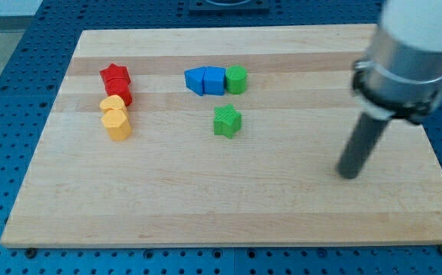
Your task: Move green star towards center right
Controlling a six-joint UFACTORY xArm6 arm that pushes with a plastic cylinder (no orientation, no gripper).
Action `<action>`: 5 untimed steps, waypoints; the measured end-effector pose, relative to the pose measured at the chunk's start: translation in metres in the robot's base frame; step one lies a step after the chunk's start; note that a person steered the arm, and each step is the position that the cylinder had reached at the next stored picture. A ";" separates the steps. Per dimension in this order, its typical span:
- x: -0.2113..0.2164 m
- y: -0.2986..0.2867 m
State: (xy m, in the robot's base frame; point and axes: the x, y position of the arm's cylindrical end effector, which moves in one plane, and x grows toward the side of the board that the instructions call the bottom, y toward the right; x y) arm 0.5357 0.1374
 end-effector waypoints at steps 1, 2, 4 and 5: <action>0.006 -0.085; -0.009 -0.185; -0.114 -0.251; -0.144 -0.173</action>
State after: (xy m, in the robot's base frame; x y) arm 0.3914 -0.0352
